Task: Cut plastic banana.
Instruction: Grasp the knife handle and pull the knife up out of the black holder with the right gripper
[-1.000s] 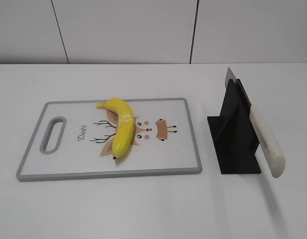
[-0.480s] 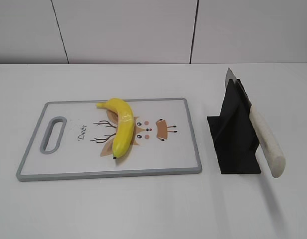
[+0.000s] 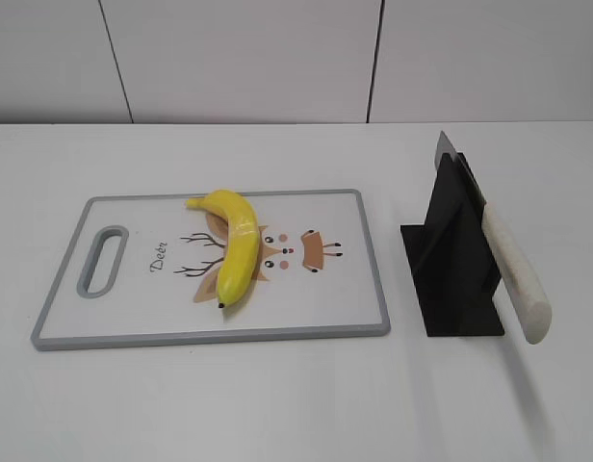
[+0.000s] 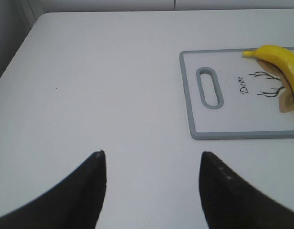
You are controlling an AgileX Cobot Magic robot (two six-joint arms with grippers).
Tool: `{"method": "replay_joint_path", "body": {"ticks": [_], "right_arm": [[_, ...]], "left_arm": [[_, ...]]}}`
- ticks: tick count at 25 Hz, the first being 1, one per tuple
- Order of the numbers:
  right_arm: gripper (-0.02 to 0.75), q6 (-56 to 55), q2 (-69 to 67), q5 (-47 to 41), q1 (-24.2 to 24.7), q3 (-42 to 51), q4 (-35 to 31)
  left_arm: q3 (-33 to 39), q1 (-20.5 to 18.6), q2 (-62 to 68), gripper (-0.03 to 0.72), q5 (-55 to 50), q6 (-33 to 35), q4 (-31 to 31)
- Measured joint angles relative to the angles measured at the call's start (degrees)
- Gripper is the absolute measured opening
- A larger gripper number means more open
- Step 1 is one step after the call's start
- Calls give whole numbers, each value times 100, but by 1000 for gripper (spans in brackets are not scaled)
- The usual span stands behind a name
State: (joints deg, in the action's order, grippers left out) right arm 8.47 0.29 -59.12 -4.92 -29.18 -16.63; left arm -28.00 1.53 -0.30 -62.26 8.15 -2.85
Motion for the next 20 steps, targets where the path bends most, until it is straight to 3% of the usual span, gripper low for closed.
{"method": "replay_joint_path", "body": {"ticks": [6, 15, 18, 20], "right_arm": [[581, -153, -657, 20, 0, -219, -2], [581, -622, -3144, -39, 0, -1197, -13], [581, -847, -3832, -109, -206, -1486, 9], [581, -997, -4209, -121, -600, -1655, 94]], "left_arm": [[0, 0, 0, 580, 5, 0, 0], [0, 0, 0, 580, 1, 0, 0], [0, 0, 0, 580, 1, 0, 0], [0, 0, 0, 580, 1, 0, 0]]}}
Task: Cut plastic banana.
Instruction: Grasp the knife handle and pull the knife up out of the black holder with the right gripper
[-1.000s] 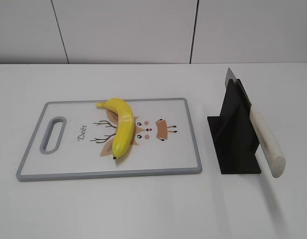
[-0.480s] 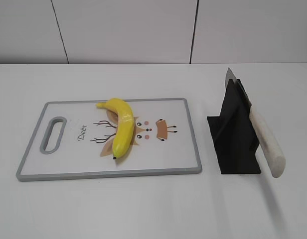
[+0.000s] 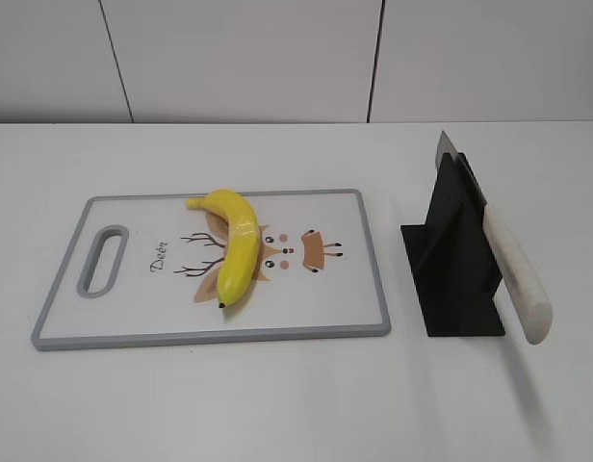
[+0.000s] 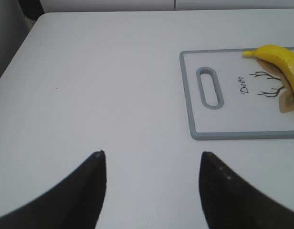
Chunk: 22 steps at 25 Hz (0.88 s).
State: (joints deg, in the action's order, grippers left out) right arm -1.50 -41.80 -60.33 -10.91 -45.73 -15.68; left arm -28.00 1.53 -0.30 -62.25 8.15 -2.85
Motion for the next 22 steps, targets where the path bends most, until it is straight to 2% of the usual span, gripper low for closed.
{"method": "replay_joint_path", "body": {"ticks": [4, 7, 14, 22], "right_arm": [[581, -534, -622, -51, -1125, -366, 439], [581, -814, -1119, -165, -1619, -705, 631], [581, -1088, -2510, -96, -1677, -1026, 743], [581, -1665, -4269, 559, -1677, -1057, 1160]], "left_arm": [[0, 0, 0, 580, 0, 0, 0], [0, 0, 0, 580, 0, 0, 0], [0, 0, 0, 580, 0, 0, 0], [0, 0, 0, 579, 0, 0, 0]]}}
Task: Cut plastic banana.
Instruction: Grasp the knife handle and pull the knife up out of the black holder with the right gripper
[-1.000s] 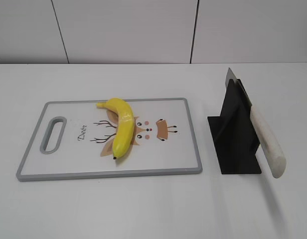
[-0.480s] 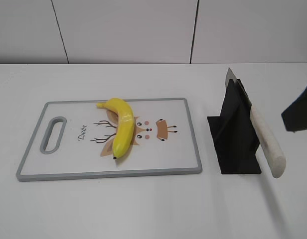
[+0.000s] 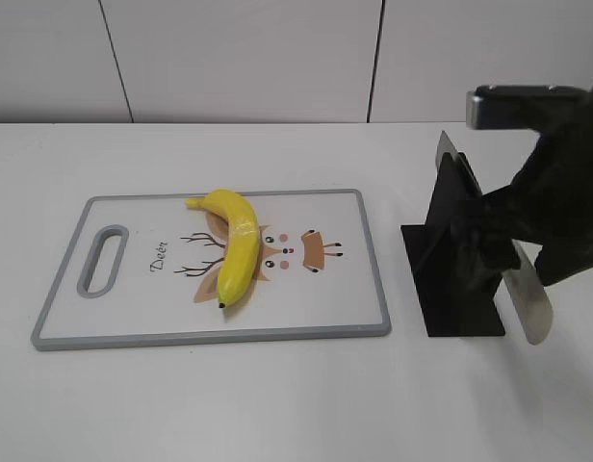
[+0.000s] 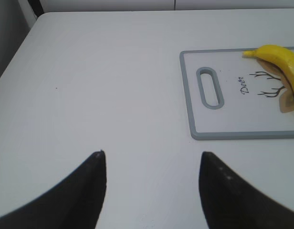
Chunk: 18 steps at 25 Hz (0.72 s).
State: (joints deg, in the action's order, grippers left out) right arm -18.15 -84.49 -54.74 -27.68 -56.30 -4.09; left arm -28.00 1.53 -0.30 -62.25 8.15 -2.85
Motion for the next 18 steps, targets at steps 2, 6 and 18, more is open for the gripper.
{"method": "replay_joint_path", "body": {"ticks": [2, 6, 18], "right_arm": [[581, -35, -309, 47, 0, -5, 22], [539, -66, -684, 60, 0, -5, 12], [172, -426, -705, -1, 20, -5, 141]], "left_arm": [[0, 0, 0, 579, 0, 0, 0], [0, 0, 0, 579, 0, 0, 0], [0, 0, 0, 579, 0, 0, 0]]}}
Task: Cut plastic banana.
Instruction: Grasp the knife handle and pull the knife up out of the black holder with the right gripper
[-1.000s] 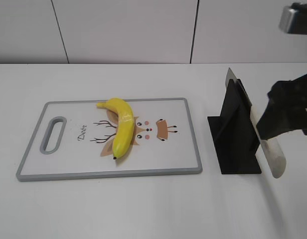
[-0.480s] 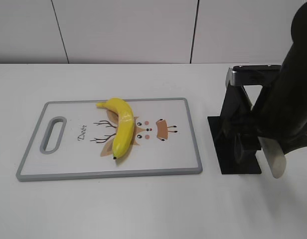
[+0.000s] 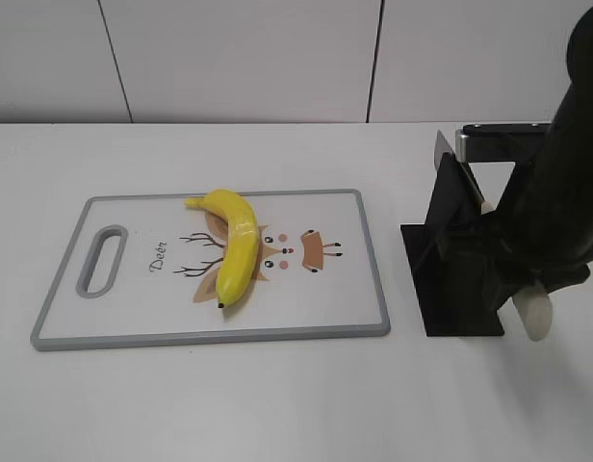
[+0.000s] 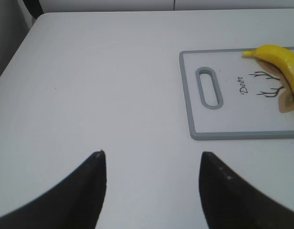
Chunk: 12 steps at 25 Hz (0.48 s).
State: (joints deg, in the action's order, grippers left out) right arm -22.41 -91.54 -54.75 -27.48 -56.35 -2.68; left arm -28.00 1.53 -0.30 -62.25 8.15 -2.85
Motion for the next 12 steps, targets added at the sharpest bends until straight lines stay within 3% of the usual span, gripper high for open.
{"method": "replay_joint_path", "body": {"ticks": [12], "right_arm": [[172, -85, 846, -31, -7, 0, -73]], "left_arm": [[0, 0, 0, 579, 0, 0, 1]]}}
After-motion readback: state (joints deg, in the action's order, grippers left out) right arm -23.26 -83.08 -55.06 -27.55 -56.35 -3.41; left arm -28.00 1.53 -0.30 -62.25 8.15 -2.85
